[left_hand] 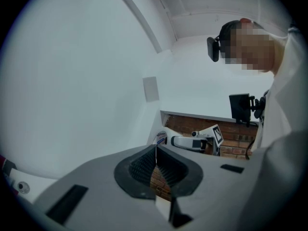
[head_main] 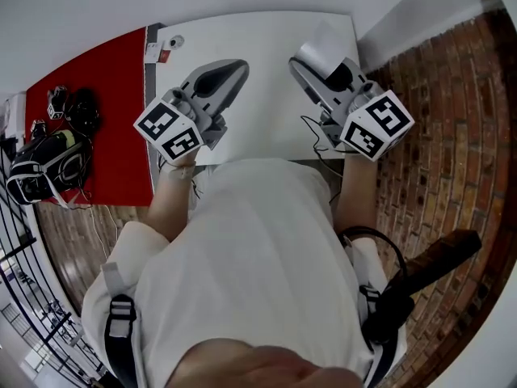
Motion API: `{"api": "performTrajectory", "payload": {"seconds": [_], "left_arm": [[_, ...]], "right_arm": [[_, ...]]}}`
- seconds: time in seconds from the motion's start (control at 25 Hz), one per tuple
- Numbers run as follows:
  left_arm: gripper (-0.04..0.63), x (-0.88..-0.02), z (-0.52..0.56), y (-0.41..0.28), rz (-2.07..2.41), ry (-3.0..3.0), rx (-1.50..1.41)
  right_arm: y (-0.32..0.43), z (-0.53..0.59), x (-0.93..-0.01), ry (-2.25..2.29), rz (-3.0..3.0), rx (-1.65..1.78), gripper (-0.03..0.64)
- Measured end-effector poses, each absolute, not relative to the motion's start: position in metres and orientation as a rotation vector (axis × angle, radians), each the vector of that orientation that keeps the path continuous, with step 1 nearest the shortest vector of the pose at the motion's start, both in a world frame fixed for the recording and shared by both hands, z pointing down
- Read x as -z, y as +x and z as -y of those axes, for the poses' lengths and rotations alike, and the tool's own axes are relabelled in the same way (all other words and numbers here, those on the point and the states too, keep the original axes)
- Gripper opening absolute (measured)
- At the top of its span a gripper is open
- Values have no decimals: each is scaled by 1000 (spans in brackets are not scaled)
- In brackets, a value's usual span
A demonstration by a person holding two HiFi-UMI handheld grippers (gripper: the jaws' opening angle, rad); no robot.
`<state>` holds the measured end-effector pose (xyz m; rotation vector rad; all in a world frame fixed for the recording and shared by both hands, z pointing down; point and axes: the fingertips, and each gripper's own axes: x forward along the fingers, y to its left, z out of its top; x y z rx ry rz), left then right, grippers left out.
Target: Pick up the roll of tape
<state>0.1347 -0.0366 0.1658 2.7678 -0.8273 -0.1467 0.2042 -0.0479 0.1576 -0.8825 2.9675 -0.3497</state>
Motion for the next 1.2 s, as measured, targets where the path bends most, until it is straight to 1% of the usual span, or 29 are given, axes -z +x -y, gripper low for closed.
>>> {"api": "performTrajectory", "payload": {"seconds": [0.48,1.2], "left_arm": [[8,-167,29,144,819,2763,137],[8,-171,29,144,817,2751,130]], "right_arm": [[219,39,-159,-801,-2847,471,126],[220,41,-166,-770,-2823,518,126]]}}
